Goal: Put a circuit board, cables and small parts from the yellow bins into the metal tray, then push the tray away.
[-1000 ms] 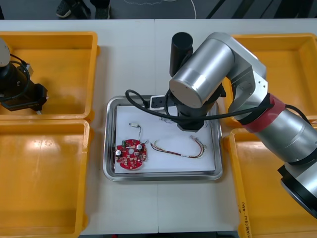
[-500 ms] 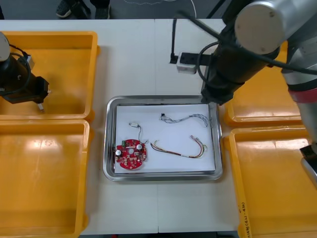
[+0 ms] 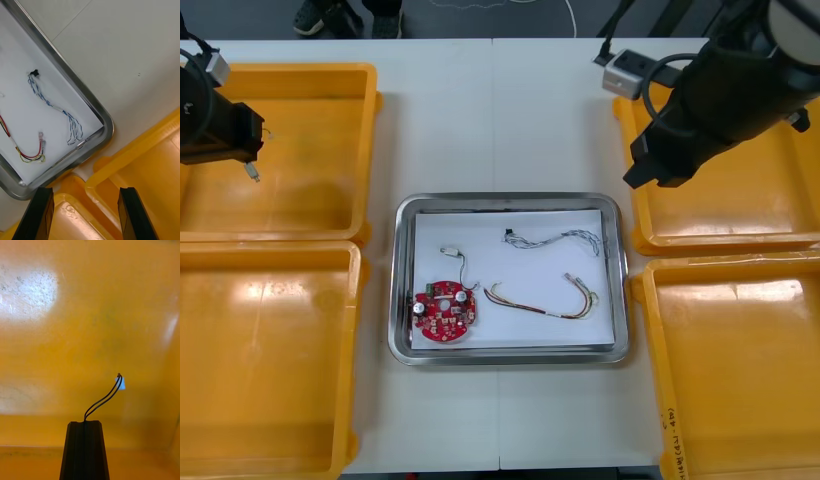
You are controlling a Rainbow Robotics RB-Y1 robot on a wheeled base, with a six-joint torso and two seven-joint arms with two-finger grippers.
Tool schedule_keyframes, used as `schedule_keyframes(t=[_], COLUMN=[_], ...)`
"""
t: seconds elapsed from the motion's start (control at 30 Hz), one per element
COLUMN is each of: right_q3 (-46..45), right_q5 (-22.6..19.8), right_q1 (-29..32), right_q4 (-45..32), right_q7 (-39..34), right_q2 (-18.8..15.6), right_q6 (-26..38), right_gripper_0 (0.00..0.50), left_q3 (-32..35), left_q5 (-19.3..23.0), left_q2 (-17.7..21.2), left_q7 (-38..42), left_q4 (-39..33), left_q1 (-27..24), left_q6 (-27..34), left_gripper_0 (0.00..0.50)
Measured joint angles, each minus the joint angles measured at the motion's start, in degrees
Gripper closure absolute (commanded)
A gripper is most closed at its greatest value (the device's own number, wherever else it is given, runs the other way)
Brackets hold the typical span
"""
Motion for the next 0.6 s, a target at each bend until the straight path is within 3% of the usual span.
schedule_keyframes(t=[0.4,0.6], right_q3=[-10.3,-13.9], right_q5=[-2.6,-3.7], right_q1=[13.3,20.9], right_q4=[-14.5,-17.7], right_q7=[-13.2,-20.2], right_q2=[-4.6,-5.8], right_q6=[0.0,0.0], right_gripper_0=[0.0,0.0], left_q3=[2.3,2.3], left_q5=[0.1,0.5], left_q2=[0.0,0.0], left_q7=[0.0,-0.1], left_q4=[-7.3,-16.2], left_q1=[0.0,1.9], left_q6=[4.3,7.8], left_gripper_0=[0.5,0.5])
